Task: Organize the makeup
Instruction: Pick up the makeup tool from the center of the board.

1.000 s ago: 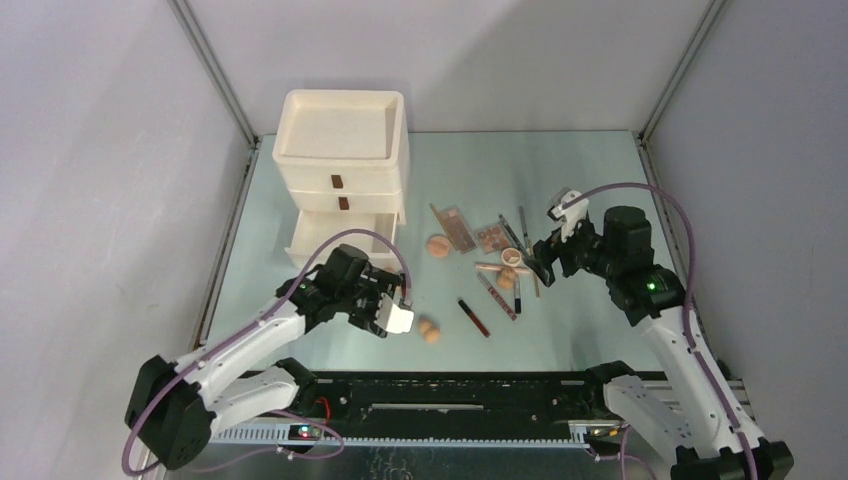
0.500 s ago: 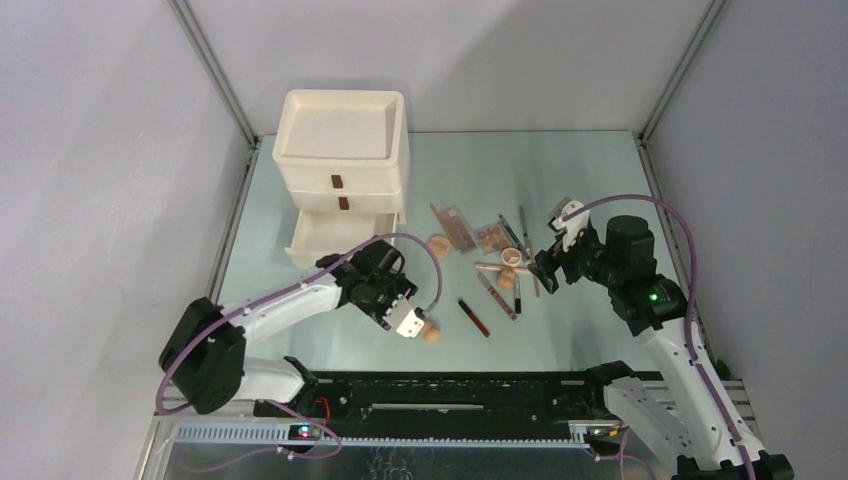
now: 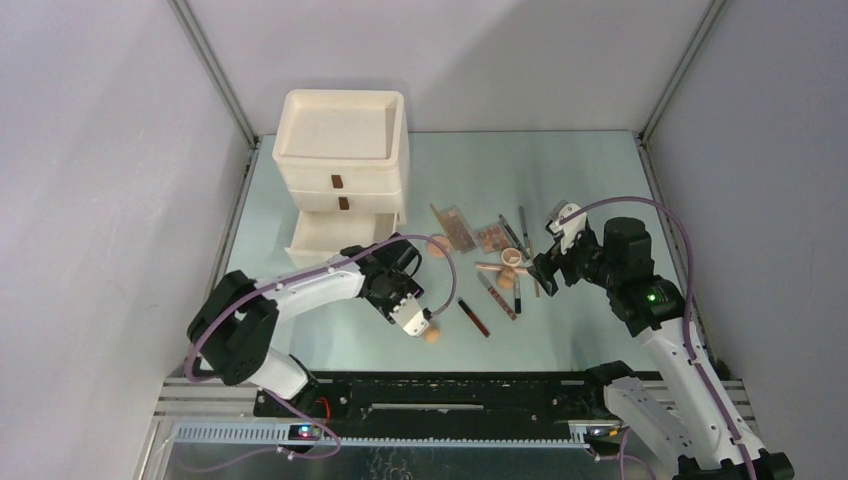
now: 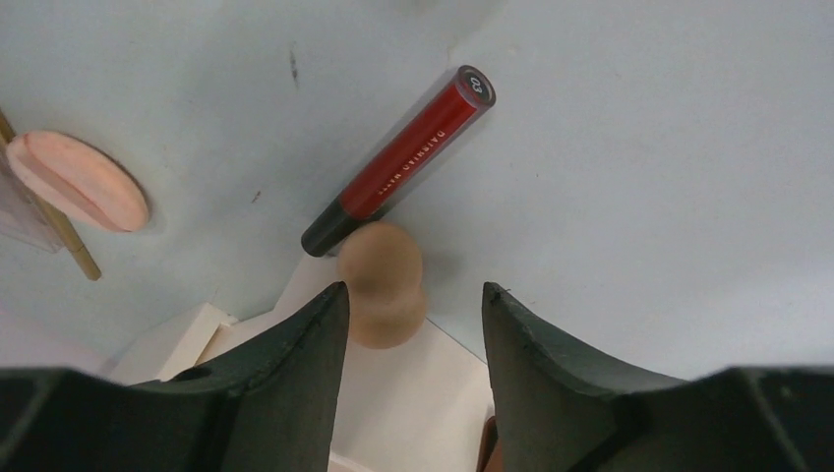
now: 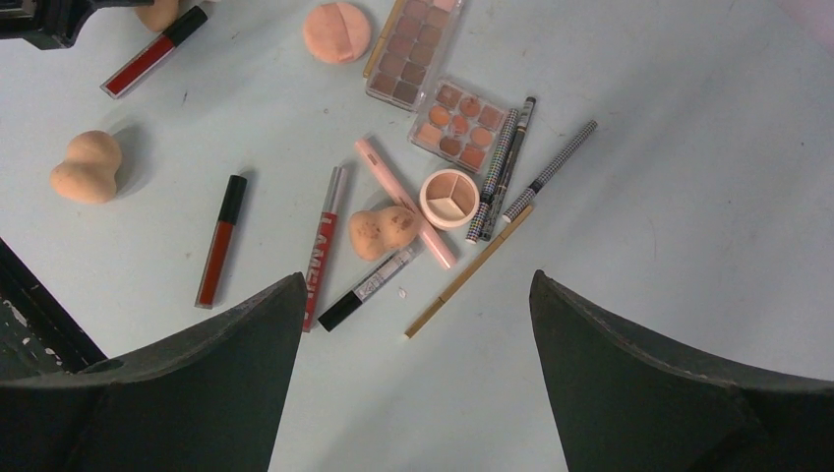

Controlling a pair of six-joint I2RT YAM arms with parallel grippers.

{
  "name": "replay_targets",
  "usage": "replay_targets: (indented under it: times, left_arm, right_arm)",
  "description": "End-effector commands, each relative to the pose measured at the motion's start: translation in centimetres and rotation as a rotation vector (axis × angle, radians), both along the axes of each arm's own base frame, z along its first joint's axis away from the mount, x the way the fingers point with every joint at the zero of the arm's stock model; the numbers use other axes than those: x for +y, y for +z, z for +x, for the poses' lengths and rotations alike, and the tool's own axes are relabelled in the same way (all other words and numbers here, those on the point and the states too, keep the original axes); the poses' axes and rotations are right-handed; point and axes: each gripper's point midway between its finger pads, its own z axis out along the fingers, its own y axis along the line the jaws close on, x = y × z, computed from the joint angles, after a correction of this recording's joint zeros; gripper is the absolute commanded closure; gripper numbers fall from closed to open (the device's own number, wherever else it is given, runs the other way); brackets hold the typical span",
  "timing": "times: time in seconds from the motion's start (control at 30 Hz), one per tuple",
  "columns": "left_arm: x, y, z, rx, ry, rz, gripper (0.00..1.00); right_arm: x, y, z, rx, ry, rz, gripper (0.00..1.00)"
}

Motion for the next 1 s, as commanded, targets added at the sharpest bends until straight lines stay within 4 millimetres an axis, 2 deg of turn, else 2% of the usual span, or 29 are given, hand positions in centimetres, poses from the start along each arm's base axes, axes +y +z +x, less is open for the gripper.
replay_targets:
  times: [0.0,0.37,0.57,0.67,0.83,0.97]
  left_arm:
    - [-0.5,0.5,1.7,-0.077,-0.033,0.039,0.44]
    - [-0.1,-1.4,2.1,-0.127,-0.017,0.049,0.54]
    - [0.1,-2.7,1.1,-0.113,-0.031,0.039,0.50]
    - [0.3,-3.3,1.0,-0.129,-0.035,0.037,0.51]
    - [0.5,-3.5,0.8,-0.142,-0.035,0.047,0.63]
    - [1.7,-2.4,0.5,-0.145,0.017,0.073,0.76]
  right_arm:
    - [0.1,0.4,0.0,-0.029,0.008,-0.007,0.07]
    - [0.0,0.4,0.0,-0.030,0.010,-0.006,0.07]
    - [0.0,0.5,-0.1,-0.031,0.013,-0.004,0.07]
    - [0.0,0.5,-0.1,-0.030,0.012,-0.003,0.07]
    - [0.0,0.5,-0.1,-0.029,0.011,-0.003,0.07]
    - [0.0,0.5,-0.1,-0.029,0.012,-0.003,0.07]
